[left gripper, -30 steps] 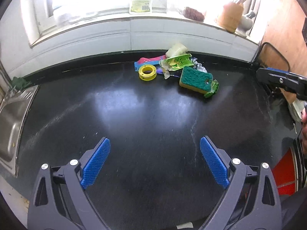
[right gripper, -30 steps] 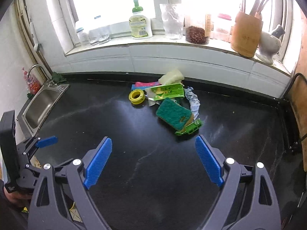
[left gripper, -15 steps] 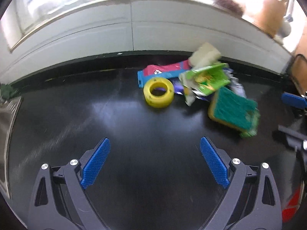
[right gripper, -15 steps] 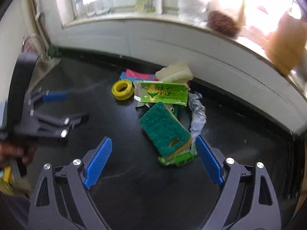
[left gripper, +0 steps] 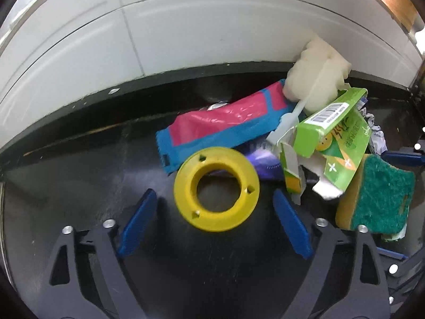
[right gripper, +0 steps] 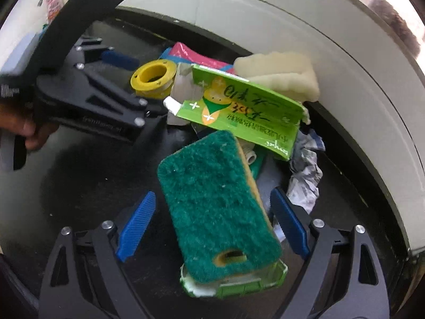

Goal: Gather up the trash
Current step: 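Grasp yellow tape roll with left tool while right tool grasps the green sponge, then carry tape roll and sponge to the bin and open both tools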

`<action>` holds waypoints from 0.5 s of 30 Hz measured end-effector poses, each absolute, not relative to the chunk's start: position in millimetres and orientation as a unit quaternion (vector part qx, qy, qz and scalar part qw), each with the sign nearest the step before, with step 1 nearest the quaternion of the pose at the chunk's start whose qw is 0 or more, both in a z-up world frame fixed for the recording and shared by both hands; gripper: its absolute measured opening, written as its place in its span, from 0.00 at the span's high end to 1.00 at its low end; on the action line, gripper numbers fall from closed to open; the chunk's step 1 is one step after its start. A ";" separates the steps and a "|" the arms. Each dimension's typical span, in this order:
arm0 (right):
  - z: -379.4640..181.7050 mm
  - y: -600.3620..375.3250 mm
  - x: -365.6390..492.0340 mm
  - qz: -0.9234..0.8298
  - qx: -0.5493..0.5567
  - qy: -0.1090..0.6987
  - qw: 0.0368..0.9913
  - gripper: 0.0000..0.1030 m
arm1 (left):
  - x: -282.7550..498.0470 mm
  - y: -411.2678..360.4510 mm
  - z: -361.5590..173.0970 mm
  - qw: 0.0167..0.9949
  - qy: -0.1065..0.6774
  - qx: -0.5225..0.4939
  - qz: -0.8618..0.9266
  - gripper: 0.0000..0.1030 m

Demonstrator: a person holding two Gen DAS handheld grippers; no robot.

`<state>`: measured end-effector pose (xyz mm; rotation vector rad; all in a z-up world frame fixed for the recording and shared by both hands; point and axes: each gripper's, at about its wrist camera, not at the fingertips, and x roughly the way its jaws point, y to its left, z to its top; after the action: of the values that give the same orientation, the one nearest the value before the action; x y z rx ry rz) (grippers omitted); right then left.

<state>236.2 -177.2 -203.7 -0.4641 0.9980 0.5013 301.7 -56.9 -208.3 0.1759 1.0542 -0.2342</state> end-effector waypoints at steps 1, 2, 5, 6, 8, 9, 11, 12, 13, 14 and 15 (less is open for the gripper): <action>-205.3 -176.6 236.7 0.234 -0.220 0.470 0.822 0.32 | 302.5 -57.1 -207.9 0.854 0.500 0.082 -0.117 0.30; -205.5 -176.1 236.8 0.233 -0.222 0.468 0.823 0.33 | 303.3 -58.2 -207.8 0.855 0.499 0.083 -0.118 0.34; -200.8 -174.4 232.0 0.234 -0.224 0.460 0.827 0.41 | 303.1 -59.8 -203.3 0.855 0.498 0.085 -0.118 0.46; -198.4 -174.1 230.2 0.235 -0.222 0.459 0.828 0.42 | 300.8 -59.6 -200.1 0.856 0.497 0.081 -0.119 0.46; -188.4 -173.2 223.9 0.233 -0.217 0.452 0.833 0.43 | 294.2 -63.2 -192.0 0.859 0.492 0.082 -0.118 0.46; -184.0 -173.5 221.3 0.232 -0.215 0.449 0.835 0.43 | 291.1 -63.0 -187.4 0.860 0.489 0.083 -0.117 0.46; -169.4 -173.1 211.7 0.223 -0.207 0.438 0.846 0.43 | 276.5 -57.6 -176.5 0.863 0.484 0.080 -0.117 0.46; -164.3 -174.8 206.9 0.223 -0.203 0.434 0.849 0.43 | 267.5 -53.1 -171.2 0.865 0.481 0.079 -0.116 0.46; -157.8 -176.0 201.9 0.222 -0.198 0.430 0.852 0.43 | 260.0 -51.1 -165.4 0.868 0.477 0.079 -0.114 0.46; -150.4 -176.2 195.3 0.221 -0.191 0.426 0.856 0.43 | 249.6 -47.6 -157.7 0.870 0.474 0.077 -0.111 0.46; -144.3 -175.5 191.3 0.221 -0.185 0.425 0.858 0.43 | 240.7 -45.6 -152.2 0.871 0.472 0.077 -0.108 0.46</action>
<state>191.3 -175.6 -144.3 -0.3877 0.8929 0.4641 240.7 -45.6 -152.2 0.1599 0.9869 -0.2268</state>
